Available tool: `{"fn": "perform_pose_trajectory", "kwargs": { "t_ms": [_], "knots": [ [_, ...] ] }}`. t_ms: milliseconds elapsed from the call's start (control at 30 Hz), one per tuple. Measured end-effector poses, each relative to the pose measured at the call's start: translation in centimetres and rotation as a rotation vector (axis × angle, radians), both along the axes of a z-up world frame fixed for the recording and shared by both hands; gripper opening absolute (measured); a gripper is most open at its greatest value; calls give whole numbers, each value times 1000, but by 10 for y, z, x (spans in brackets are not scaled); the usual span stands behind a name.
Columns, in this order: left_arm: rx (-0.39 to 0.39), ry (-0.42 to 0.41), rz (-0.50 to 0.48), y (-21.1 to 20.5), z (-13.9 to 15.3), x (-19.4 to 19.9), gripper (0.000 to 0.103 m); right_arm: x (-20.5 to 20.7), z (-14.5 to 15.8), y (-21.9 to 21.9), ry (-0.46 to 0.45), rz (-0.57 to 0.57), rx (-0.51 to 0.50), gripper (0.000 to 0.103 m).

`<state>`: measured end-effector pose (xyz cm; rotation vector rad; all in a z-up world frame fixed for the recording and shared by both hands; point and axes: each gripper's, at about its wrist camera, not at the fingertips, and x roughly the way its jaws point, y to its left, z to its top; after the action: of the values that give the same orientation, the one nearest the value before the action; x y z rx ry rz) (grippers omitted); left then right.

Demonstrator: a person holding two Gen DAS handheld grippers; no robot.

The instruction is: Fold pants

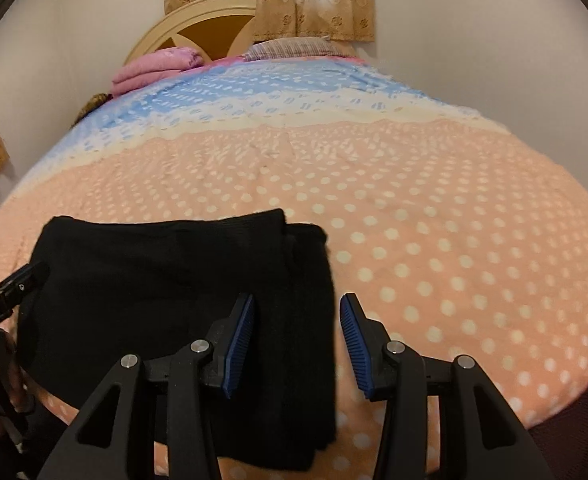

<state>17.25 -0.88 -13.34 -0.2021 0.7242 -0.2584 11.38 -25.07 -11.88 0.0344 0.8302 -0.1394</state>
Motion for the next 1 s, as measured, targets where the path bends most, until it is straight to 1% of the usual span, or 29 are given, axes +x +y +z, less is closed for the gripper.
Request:
{"fn": "perform_pose_trajectory", "kwargs": {
  "t_ms": [33,67,100,167,200,233,300,333,400,467,533,667,733,767,833,900,933,1000],
  "knots": [
    [4,-1,2,-1,0,0,103,-4,6,4,-35,24,2,47],
    [8,-2,0,-2,0,-1,103,-10,11,12,-67,86,30,47],
    [11,-3,0,-3,1,-1,103,-14,13,19,-71,141,57,47],
    [12,-3,1,-3,1,0,103,-23,9,32,-38,252,122,47],
    [10,-3,2,-3,1,-1,103,-27,4,37,-12,291,138,47],
    [9,-4,3,-3,1,-2,103,-31,-2,38,7,302,127,47],
    [10,-6,-2,-4,2,-3,103,-36,-18,35,45,270,35,47],
    [11,-9,-7,-4,3,-3,103,-38,-24,29,53,253,10,46],
    [23,-20,-17,-8,5,-6,103,-40,-23,18,50,248,46,46],
    [46,-34,-26,-12,7,-9,103,-39,-19,16,57,243,53,46],
    [65,-36,-24,-15,7,-9,103,-39,-14,15,43,236,71,46],
    [73,-24,-13,-15,2,-5,103,-32,6,19,-53,253,126,47],
    [65,-17,-12,-14,0,-4,103,-20,12,24,-108,291,147,47],
    [65,-12,-11,-13,-1,-4,103,-10,11,26,-115,299,154,47],
    [66,-8,-17,-12,-2,-3,103,10,4,22,-86,255,166,47],
    [67,-3,-18,-11,-3,-3,103,30,-10,12,-24,182,180,47],
    [61,2,-21,-11,-4,-3,103,37,-17,7,4,170,194,47],
    [59,17,-23,-12,-6,-2,103,37,-17,1,-7,171,236,47]
  ]
}}
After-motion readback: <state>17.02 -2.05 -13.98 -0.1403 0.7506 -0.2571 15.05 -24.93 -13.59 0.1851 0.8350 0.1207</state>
